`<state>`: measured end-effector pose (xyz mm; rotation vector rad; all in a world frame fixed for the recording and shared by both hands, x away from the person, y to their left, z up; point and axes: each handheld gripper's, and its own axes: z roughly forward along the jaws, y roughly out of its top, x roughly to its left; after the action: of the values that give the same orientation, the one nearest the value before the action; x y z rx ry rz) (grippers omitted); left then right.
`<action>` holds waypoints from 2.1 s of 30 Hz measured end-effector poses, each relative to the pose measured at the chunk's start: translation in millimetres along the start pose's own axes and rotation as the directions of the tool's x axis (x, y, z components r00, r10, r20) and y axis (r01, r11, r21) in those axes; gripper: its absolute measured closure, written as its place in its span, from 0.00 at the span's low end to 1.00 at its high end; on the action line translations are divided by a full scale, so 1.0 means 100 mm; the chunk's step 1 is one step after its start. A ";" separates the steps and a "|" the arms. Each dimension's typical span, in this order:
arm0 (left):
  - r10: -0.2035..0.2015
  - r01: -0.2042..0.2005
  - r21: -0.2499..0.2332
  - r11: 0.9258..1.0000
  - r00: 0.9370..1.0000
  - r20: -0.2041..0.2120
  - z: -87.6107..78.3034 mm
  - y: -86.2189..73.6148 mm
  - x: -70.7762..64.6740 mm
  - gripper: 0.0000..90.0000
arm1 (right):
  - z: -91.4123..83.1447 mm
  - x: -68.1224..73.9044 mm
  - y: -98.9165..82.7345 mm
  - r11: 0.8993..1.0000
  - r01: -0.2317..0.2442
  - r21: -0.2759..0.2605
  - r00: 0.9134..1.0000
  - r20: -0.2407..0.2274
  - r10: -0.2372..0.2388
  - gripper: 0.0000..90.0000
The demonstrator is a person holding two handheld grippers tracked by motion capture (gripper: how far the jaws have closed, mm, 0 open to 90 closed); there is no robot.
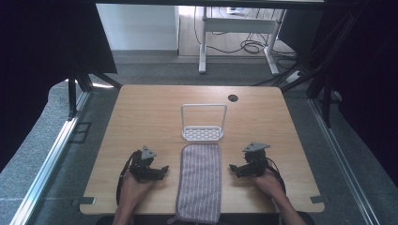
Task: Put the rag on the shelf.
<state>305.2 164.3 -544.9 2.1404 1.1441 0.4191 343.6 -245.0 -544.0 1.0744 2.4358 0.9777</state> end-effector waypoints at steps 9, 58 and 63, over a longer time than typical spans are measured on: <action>-0.003 0.003 0.001 1.000 1.000 0.002 0.00 0.00 0.00 0.11 | 0.01 0.00 0.01 1.000 -0.003 -0.002 1.000 0.000 0.003 0.00; 0.120 -0.116 -0.033 0.993 0.984 0.132 0.20 0.75 -0.20 0.28 | -0.03 0.09 0.54 1.000 -0.020 -0.024 0.993 -0.115 0.017 0.36; 0.155 -0.153 -0.024 0.988 0.976 0.152 0.31 0.84 -0.24 0.37 | 0.08 0.14 0.63 1.000 -0.019 -0.016 0.993 -0.120 0.017 0.41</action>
<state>360.2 98.8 -509.1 2.2169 0.8911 0.3230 371.9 -200.7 -506.1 1.0628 2.5115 1.0963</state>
